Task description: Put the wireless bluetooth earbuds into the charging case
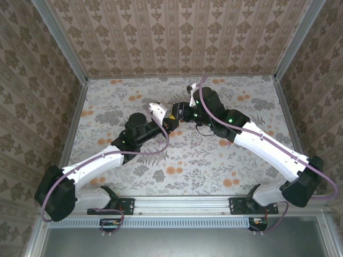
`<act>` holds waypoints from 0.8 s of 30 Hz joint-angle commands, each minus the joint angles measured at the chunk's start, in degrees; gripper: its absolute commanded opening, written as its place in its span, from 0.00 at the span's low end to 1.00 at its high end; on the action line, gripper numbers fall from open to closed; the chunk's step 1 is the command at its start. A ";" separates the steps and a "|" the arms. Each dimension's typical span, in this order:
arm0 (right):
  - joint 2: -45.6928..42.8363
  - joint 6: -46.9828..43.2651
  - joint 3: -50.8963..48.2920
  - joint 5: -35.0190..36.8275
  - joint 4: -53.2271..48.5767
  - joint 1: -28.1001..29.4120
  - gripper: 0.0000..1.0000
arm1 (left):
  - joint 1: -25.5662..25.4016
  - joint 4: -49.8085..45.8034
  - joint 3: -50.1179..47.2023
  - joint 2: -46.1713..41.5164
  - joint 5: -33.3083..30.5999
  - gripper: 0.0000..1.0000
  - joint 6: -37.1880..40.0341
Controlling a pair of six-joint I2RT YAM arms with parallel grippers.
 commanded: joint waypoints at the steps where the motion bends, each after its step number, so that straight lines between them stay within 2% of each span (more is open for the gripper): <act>1: -1.14 -1.32 -0.63 1.16 -1.51 0.41 0.32 | -0.09 3.17 1.98 -1.27 -0.50 0.22 -0.71; 7: -1.34 -1.37 -0.71 1.11 -1.38 0.42 0.36 | -0.14 3.05 2.24 -1.09 -0.18 0.22 -0.61; 24: -2.97 -0.44 -0.78 1.68 0.10 0.33 0.39 | -0.10 2.35 2.43 -1.44 0.15 0.22 -0.11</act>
